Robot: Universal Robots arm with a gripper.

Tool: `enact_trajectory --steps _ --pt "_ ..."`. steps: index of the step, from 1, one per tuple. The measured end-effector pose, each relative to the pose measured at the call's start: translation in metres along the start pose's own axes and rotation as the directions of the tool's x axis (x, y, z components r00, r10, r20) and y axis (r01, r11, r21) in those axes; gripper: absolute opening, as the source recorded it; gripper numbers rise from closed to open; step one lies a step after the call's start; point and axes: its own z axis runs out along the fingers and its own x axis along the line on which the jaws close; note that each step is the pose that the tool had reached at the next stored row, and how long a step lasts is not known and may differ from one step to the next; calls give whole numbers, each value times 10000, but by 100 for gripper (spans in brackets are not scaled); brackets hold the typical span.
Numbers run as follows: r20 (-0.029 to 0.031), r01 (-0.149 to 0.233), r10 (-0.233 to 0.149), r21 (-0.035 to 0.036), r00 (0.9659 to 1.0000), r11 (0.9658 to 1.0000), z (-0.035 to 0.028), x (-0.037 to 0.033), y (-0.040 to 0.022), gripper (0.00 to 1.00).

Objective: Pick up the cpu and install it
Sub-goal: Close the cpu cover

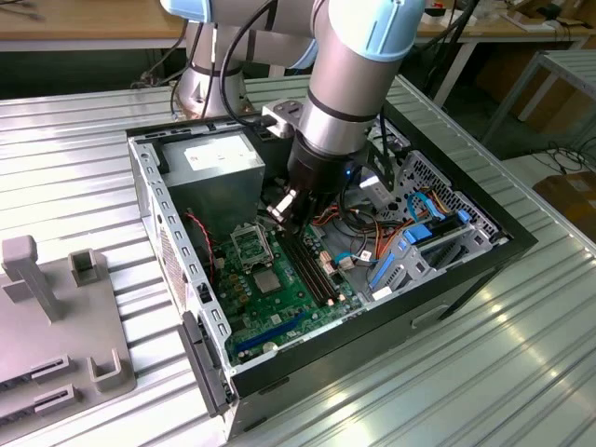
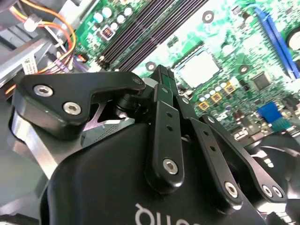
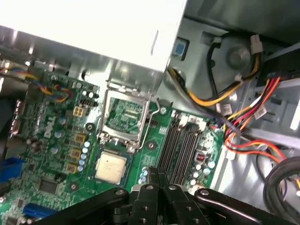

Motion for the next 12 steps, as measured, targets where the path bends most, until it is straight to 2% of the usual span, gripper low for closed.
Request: enact_trajectory --steps 2,7,10,12 --pt "-1 0 0 -1 10000 10000 0 -23 58 11" --pt "-5 1 -1 -6 10000 10000 3 -72 153 11" --pt "12 170 -170 -51 9999 9998 17 -84 179 11" --pt "11 373 -373 -50 9993 9993 45 -88 193 11"
